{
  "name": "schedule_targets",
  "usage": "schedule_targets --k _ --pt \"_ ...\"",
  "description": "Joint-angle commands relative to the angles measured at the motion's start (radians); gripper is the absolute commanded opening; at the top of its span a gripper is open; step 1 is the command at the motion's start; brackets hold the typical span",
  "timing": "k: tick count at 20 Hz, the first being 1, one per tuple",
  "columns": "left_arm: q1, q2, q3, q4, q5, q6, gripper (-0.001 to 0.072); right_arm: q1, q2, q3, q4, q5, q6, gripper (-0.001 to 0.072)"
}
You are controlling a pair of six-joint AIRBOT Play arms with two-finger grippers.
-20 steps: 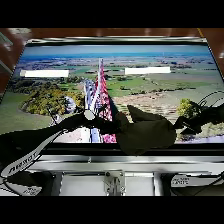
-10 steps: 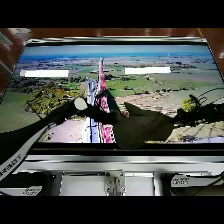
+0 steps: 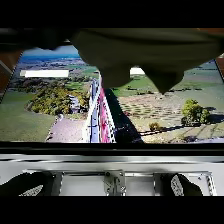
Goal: Fold the shirts.
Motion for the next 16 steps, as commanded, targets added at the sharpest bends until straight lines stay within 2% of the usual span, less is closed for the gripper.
schedule_targets --k 1,2,6,8,11,13,16 --pt "-0.012 0.074 0.079 0.039 -0.082 0.009 0.0037 0.001 0.203 0.032 -0.003 -0.052 0.074 0.0056" --pt "-0.011 0.073 0.066 0.045 -0.157 0.009 0.0038 0.001 0.222 0.032 -0.045 -0.009 0.111 0.0056" --pt "-0.011 0.072 -0.065 0.14 -0.385 0.005 0.0038 0.002 0.225 0.014 -0.326 0.324 0.271 0.0056" --pt "-0.011 0.072 -0.154 0.214 -0.414 0.0 0.0037 0.002 0.225 -0.054 -0.45 0.385 0.319 0.0056" --pt "-0.011 0.053 -0.328 0.309 -0.406 -0.021 0.0038 0.002 0.225 -0.268 -0.521 0.472 0.352 0.0056" --pt "-0.007 0.016 -0.465 0.334 -0.348 -0.047 0.0037 0.002 0.225 -0.49 -0.538 0.426 0.349 0.0055" --pt "0.012 -0.098 -0.628 0.304 -0.157 -0.146 0.0036 0.002 0.171 -0.785 -0.481 0.156 0.266 0.0055"
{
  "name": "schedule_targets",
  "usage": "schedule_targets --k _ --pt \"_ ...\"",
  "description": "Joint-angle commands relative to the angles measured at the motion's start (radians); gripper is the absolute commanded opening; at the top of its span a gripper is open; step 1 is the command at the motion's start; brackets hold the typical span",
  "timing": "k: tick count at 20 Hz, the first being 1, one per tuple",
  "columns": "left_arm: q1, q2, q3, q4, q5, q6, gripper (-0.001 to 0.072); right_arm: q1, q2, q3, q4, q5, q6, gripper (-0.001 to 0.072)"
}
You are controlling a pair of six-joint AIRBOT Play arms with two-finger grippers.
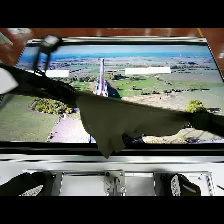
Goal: Fold the shirts.
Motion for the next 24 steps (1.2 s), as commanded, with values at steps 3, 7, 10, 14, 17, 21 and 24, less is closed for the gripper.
schedule_targets --k 3,7,10,14,17,21,24 --pt "0.044 -0.257 -0.162 -0.131 0.329 -0.136 0.0037 -0.001 -0.213 -0.309 0.153 -0.445 -0.176 0.0055" --pt "0.083 -0.422 -0.155 -0.396 0.583 -0.174 0.0038 0.013 -0.499 -0.259 0.333 -0.618 -0.277 0.0055" --pt "0.087 -0.486 -0.155 -0.501 0.673 -0.207 0.0038 0.153 -0.673 -0.184 0.319 -0.69 -0.288 0.0056" --pt "0.133 -0.493 -0.15 -0.514 0.597 -0.206 0.0155 0.26 -0.768 -0.078 0.317 -0.787 -0.248 0.0069" --pt "0.266 -0.491 -0.091 -0.513 0.354 -0.197 0.0711 0.236 -0.746 0.032 0.265 -0.668 -0.248 0.0634" --pt "0.451 -0.437 -0.052 -0.412 -0.025 -0.148 0.071 0.121 -0.692 0.169 -0.073 -0.423 -0.15 0.0638" --pt "0.468 -0.341 -0.165 -0.285 -0.126 -0.078 0.0711 -0.017 -0.703 0.162 -0.279 -0.192 -0.068 0.0638"
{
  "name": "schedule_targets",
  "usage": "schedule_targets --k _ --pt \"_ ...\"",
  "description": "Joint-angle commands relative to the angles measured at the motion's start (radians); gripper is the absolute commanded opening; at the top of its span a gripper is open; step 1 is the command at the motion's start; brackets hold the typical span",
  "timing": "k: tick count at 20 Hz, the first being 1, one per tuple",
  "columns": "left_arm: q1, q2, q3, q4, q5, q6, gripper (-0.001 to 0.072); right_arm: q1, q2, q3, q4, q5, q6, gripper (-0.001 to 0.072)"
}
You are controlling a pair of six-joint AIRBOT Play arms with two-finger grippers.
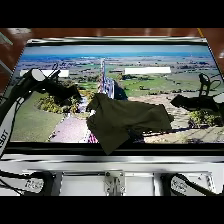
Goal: Fold the shirts.
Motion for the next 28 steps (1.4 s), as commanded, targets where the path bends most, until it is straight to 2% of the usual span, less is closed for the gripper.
schedule_targets --k 1,4,7,12,13,15,16,17,18,19,21,24,28 --pt "0.047 0.094 -0.144 0.07 -0.155 0.056 0.0711 -0.153 -0.008 0.005 -0.192 0.267 0.077 0.0638" --pt "0.011 0.13 -0.422 -0.126 0.016 0.076 0.0711 -0.239 -0.01 -0.082 -0.017 0.268 0.042 0.0638" --pt "-0.088 0.129 -0.62 -0.347 0.219 0.169 0.0711 -0.24 -0.01 -0.105 0.082 0.283 0.031 0.0638" --pt "-0.242 0.093 -0.676 -0.48 0.41 0.192 0.0704 -0.24 -0.01 -0.105 0.137 0.271 0.032 0.0638" --pt "-0.261 0.08 -0.676 -0.513 0.436 0.199 0.0651 -0.24 -0.01 -0.105 0.136 0.271 0.032 0.0638" --pt "-0.293 0.06 -0.675 -0.588 0.486 0.22 0.0632 -0.24 -0.014 -0.105 0.136 0.274 0.032 0.0638" --pt "-0.306 0.051 -0.674 -0.62 0.506 0.22 0.0535 -0.24 -0.025 -0.105 0.132 0.285 0.031 0.0638" --pt "-0.318 0.045 -0.674 -0.644 0.521 0.22 0.0357 -0.24 -0.044 -0.105 0.127 0.303 0.031 0.0638" --pt "-0.325 0.043 -0.674 -0.646 0.525 0.22 0.009 -0.24 -0.065 -0.105 0.129 0.322 0.031 0.0638" --pt "-0.328 0.044 -0.674 -0.646 0.517 0.253 0.0038 -0.232 -0.087 -0.105 0.128 0.339 0.031 0.0639" --pt "-0.328 0.051 -0.674 -0.644 0.504 0.296 0.0037 -0.189 -0.12 -0.105 0.103 0.346 0.016 0.064" --pt "-0.328 0.087 -0.673 -0.608 0.509 0.298 0.0037 -0.101 -0.155 -0.105 0.026 0.275 0.02 0.0639" --pt "-0.328 0.156 -0.65 -0.536 0.511 0.298 0.0037 -0.055 -0.196 -0.105 0.005 0.173 0.09 0.0637"
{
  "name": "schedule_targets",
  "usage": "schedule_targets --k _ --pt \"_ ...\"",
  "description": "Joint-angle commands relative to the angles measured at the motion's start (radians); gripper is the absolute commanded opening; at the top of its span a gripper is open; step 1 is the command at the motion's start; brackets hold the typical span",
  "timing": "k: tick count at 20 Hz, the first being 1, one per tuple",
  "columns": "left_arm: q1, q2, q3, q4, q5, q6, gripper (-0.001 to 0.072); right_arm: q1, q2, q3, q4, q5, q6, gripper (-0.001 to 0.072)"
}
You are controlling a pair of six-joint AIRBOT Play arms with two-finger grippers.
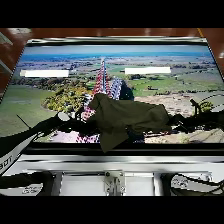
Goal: Fold the shirts.
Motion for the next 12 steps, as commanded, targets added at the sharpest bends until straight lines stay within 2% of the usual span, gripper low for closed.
schedule_targets --k 1,2,3,5,8,10,12 --pt "0.0 0.051 0.029 0.046 0.002 0.008 0.0037 0.034 -0.038 0.0 0.005 -0.07 0.046 0.0559" --pt "0.006 0.056 0.046 0.048 0.001 0.008 0.0037 0.034 -0.039 0.0 0.026 -0.069 0.044 0.0277" --pt "0.016 0.066 0.067 0.049 0.001 0.008 0.0037 0.034 -0.037 0.006 0.051 -0.056 0.041 0.0056" --pt "0.048 0.103 0.127 0.083 0.0 0.008 0.0035 0.034 -0.01 0.046 0.123 0.009 -0.038 0.0057" --pt "0.114 0.227 0.298 0.237 -0.015 -0.048 0.0034 0.034 0.143 0.177 0.249 0.068 -0.172 0.0057" --pt "0.164 0.345 0.489 0.335 -0.024 -0.047 0.0035 0.034 0.288 0.309 0.293 0.053 -0.237 0.0057" --pt "0.22 0.442 0.708 0.442 -0.024 -0.049 0.0035 0.034 0.443 0.443 0.284 -0.033 -0.236 0.0057"
